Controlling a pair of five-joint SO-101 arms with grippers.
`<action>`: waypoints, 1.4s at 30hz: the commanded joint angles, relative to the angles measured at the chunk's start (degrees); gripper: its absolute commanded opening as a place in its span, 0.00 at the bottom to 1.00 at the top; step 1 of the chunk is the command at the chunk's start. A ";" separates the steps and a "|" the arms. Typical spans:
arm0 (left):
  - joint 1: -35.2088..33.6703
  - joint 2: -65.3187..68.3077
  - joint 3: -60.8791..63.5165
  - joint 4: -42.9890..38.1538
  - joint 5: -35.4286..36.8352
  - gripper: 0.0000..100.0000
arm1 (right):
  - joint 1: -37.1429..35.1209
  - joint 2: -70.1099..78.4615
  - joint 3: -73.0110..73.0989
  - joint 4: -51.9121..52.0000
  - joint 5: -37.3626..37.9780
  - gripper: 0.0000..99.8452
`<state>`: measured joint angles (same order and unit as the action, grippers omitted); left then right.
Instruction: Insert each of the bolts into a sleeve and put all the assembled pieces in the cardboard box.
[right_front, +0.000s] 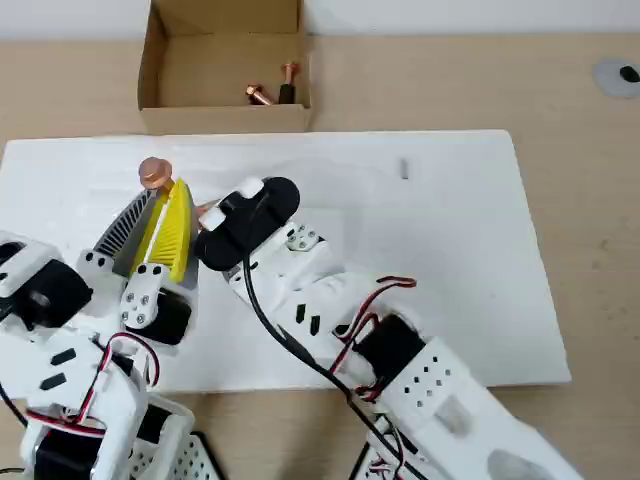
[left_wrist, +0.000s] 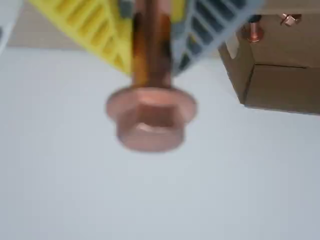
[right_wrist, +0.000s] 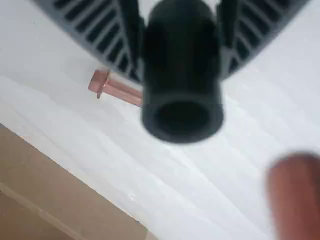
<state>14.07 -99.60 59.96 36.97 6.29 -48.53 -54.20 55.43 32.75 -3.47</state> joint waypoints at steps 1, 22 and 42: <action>0.53 0.57 0.97 -1.67 0.26 0.01 | 1.01 -1.71 -2.68 -0.26 -2.99 0.01; -1.67 0.57 3.78 -7.03 1.76 0.01 | 1.45 -40.22 21.76 -2.73 3.96 0.01; 7.38 -4.35 12.57 -9.32 1.93 0.01 | -5.32 -58.15 40.48 -11.78 3.16 0.01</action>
<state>20.84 -101.10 72.09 27.65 8.31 -53.01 -103.25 95.96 22.64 0.13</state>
